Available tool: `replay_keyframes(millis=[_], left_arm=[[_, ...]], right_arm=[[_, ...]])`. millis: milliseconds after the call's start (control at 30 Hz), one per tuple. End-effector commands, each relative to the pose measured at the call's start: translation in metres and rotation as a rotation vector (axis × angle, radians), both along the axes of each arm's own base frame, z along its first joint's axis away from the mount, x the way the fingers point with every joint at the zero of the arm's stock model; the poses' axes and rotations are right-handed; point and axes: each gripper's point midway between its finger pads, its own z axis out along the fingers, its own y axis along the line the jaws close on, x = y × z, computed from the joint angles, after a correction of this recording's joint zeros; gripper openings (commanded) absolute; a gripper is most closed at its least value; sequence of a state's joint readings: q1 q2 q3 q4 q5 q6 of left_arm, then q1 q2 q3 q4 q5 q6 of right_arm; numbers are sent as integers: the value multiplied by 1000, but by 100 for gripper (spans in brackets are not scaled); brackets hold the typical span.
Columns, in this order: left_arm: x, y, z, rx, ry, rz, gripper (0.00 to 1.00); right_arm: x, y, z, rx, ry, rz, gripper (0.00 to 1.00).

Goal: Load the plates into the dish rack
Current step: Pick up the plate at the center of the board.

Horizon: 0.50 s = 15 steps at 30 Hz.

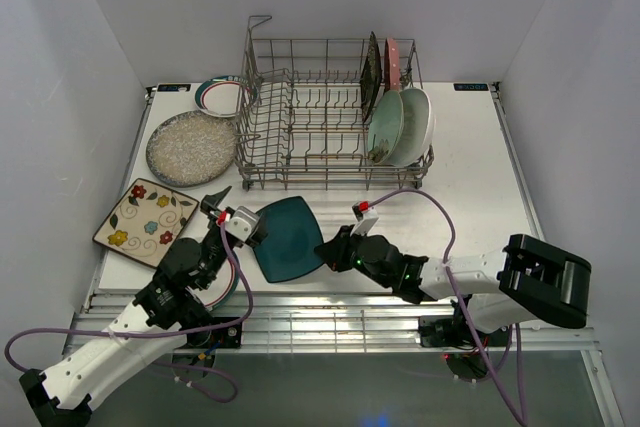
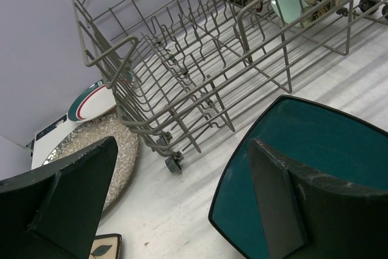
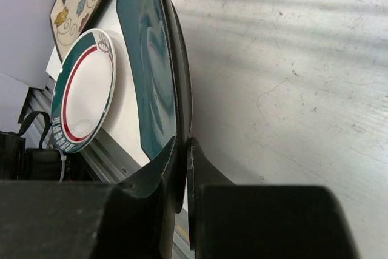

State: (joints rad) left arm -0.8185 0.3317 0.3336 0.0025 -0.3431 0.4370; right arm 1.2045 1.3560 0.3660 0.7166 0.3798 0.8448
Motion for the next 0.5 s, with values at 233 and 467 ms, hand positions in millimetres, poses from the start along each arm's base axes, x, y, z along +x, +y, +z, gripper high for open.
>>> replay_keyframes(millis=[233, 467], left_arm=[[3, 12, 28, -60, -76, 68, 98], [2, 18, 53, -93, -112, 87, 98]], right_arm=[[20, 22, 114, 194, -199, -25, 8], [25, 23, 144, 158, -256, -28, 8]])
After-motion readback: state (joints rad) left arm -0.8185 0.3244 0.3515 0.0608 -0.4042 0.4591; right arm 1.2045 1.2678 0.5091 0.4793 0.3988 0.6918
